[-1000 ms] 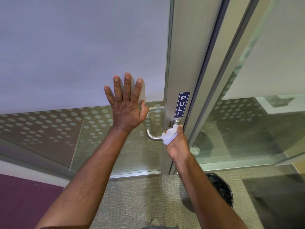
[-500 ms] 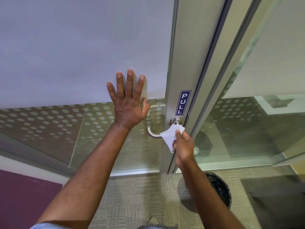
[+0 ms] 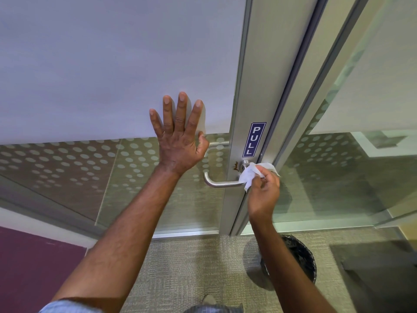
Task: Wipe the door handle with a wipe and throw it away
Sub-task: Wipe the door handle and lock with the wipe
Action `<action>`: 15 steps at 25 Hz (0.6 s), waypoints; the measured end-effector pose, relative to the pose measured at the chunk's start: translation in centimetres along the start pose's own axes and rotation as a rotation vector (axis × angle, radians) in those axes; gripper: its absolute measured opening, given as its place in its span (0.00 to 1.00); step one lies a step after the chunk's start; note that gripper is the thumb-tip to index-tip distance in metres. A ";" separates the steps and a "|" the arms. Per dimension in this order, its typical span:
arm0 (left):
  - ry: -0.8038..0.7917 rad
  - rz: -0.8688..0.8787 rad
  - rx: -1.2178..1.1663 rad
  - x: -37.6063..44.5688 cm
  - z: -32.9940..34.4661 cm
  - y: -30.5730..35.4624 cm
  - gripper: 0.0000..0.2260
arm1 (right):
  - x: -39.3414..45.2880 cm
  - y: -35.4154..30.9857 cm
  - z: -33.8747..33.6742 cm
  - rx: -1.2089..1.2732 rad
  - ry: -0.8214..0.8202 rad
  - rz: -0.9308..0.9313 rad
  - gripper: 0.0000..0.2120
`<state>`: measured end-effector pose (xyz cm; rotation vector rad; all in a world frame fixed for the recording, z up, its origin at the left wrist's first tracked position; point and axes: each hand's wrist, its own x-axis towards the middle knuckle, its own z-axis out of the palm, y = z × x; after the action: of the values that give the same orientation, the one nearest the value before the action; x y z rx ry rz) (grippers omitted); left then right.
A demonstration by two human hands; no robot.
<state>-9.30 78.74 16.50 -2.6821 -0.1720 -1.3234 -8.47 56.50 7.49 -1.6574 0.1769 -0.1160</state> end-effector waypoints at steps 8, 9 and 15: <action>0.011 0.000 0.003 0.0 0.3 0.0 0.51 | -2.1 0.9 -0.6 -0.246 -0.242 -0.210 0.13; 0.015 0.001 0.004 -0.1 0.3 0.0 0.51 | -2.1 0.9 -0.9 -0.262 -0.232 -0.237 0.12; 0.022 -0.002 -0.002 0.0 0.3 0.1 0.51 | -0.4 0.2 -0.8 -0.274 -0.192 -0.204 0.08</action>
<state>-9.05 78.69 16.25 -2.6680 -0.1711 -1.3541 -9.03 55.73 7.33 -1.9465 -0.1288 -0.0886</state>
